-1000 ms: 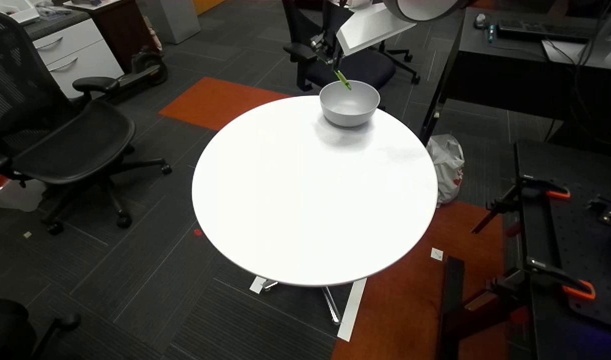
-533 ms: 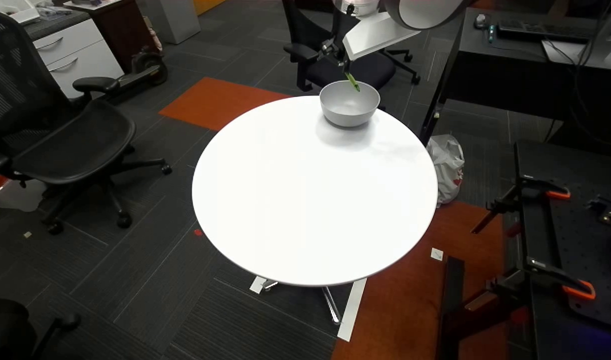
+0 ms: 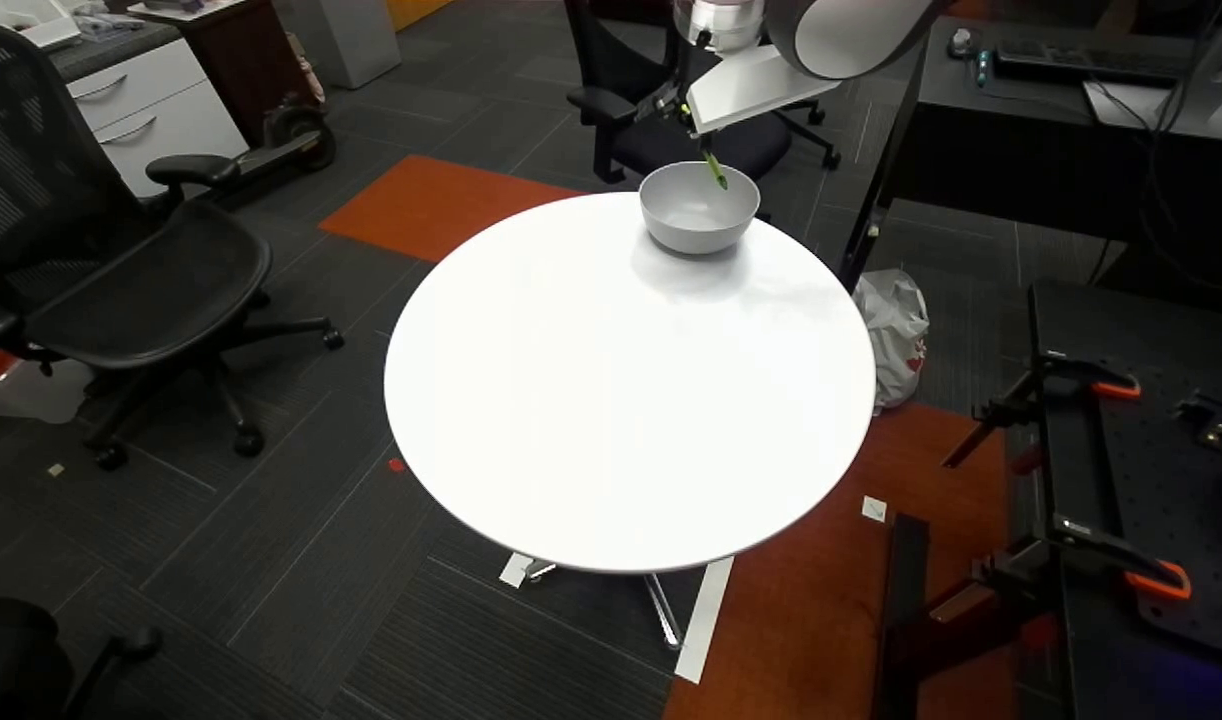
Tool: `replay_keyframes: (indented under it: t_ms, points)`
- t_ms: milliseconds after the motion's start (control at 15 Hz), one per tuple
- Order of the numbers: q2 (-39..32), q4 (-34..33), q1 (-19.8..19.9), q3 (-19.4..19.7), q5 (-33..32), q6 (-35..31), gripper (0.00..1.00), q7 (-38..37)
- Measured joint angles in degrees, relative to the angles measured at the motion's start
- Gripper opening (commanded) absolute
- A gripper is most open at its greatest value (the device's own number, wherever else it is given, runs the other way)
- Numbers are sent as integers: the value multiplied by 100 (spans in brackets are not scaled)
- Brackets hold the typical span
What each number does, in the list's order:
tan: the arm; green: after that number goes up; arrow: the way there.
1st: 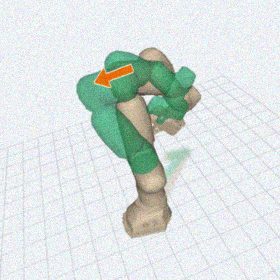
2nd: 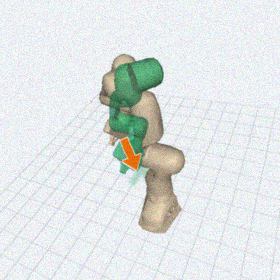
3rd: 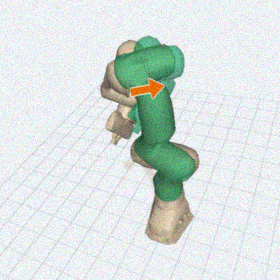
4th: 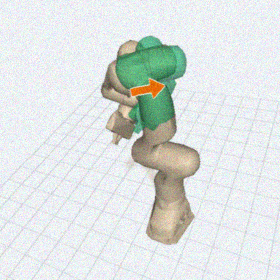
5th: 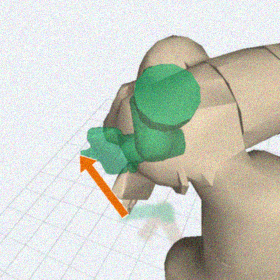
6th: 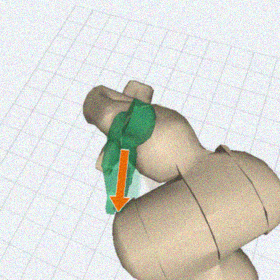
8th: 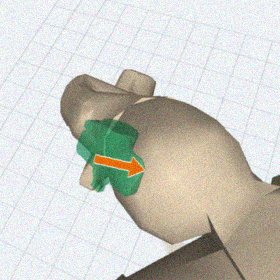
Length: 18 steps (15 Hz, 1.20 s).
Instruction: Put the green pen in the grey bowl
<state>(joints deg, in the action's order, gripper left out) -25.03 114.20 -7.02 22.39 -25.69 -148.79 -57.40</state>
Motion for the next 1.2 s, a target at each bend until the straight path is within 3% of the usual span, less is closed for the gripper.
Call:
replay_keyframes:
  t_ms: [400,533,1133,1200]
  points:
    - [-296,-120,-7,167,-257,0,2,-835]
    - [-383,-184,-7,225,-294,0,35,-1054]
    - [-559,-299,-13,271,-317,0,99,-1507]
    - [-565,-303,-13,271,-317,0,100,-1514]
